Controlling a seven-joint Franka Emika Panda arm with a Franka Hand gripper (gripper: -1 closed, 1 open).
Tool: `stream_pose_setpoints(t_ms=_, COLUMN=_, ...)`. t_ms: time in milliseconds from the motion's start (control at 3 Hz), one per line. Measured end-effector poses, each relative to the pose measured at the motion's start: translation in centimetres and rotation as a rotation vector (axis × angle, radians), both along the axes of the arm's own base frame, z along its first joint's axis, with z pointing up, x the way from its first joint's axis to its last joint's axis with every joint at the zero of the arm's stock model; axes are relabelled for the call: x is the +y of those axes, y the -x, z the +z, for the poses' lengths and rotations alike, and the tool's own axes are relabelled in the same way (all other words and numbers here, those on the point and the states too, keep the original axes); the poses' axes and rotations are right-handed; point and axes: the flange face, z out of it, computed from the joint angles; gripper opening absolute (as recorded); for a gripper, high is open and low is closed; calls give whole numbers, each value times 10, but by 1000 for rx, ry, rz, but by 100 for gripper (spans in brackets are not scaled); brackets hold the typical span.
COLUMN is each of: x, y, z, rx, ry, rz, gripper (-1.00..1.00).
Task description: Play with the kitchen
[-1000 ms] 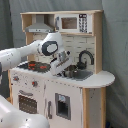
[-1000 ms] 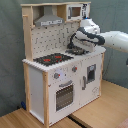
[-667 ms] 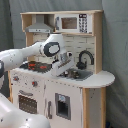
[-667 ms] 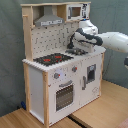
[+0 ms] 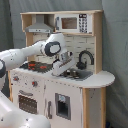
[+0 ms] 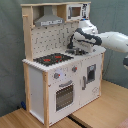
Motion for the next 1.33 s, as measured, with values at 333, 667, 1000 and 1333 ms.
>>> stream_pose_setpoints(t_ms=333, x=-3, y=-18, z=5, rx=-4, ry=-3, rz=-18, gripper=100)
stream_pose_setpoints(t_ms=667, x=16, y=-18, z=22, rx=-3, ry=-12, rz=-38, gripper=100)
stream_pose_setpoints(t_ms=1000, x=33, y=-11, z=58, rx=-33, ry=-10, rz=-22, gripper=100)
stream_pose_setpoints(t_ms=1333, x=83, y=13, z=78, rx=-68, ry=-7, rz=72, gripper=100)
